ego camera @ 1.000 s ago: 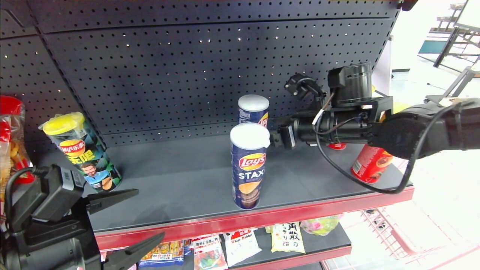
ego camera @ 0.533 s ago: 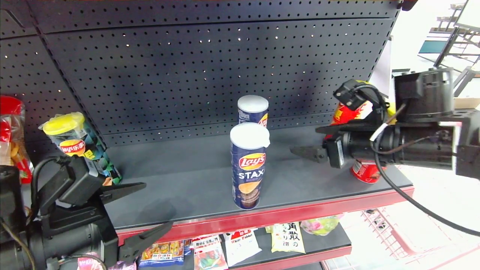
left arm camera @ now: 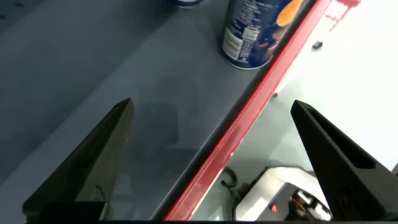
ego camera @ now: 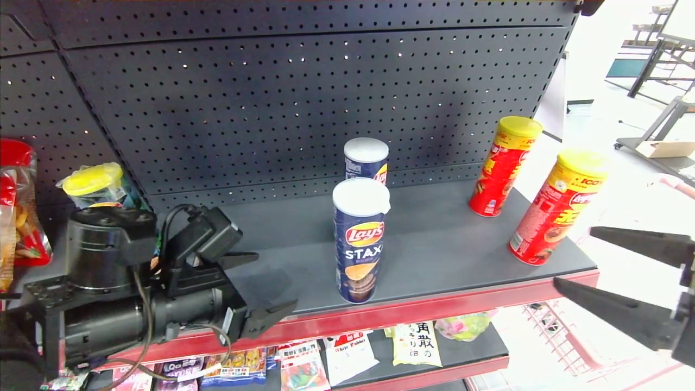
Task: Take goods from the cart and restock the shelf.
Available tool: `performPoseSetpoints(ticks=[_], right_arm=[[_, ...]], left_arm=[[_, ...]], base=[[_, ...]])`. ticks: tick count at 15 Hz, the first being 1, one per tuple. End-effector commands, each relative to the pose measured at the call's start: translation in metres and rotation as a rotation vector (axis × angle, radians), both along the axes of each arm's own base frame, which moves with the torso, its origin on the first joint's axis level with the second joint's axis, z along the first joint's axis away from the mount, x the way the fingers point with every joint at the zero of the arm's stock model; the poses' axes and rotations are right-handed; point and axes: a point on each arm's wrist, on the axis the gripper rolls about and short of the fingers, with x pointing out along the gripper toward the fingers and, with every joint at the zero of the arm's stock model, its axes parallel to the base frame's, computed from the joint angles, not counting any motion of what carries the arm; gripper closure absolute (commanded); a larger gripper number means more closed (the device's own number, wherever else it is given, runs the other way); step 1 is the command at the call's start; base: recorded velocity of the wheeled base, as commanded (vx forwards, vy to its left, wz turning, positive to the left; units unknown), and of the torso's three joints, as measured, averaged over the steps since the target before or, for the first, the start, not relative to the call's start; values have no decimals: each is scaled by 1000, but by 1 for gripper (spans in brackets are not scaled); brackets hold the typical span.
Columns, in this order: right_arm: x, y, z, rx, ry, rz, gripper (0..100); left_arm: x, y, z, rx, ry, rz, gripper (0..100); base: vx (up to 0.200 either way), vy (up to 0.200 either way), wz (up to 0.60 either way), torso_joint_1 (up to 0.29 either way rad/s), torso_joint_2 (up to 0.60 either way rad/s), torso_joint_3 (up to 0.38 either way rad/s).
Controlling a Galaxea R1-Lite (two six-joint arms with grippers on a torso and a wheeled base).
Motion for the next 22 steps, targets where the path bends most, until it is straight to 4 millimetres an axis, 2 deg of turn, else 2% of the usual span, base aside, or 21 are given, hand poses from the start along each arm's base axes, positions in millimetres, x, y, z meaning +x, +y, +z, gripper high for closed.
performPoseSetpoints(ticks=[1, 6, 15, 22], right_arm=[[-43, -30, 0, 111, -95, -165, 0], [-55, -38, -2, 129, -96, -227, 0], [-52, -37, -2, 138, -79, -231, 0], [-50, -37, -3, 134, -68, -232, 0]], left_arm=[[22, -16, -18, 35, 62, -15, 0], [55, -36, -24, 51, 49, 6, 0], [83, -52, -29, 53, 34, 16, 0], [94, -59, -29, 47, 16, 20, 0]], base=[[0, 0, 0, 0, 0, 0], [0, 0, 0, 0, 0, 0], [0, 0, 0, 0, 0, 0], [0, 0, 0, 0, 0, 0]])
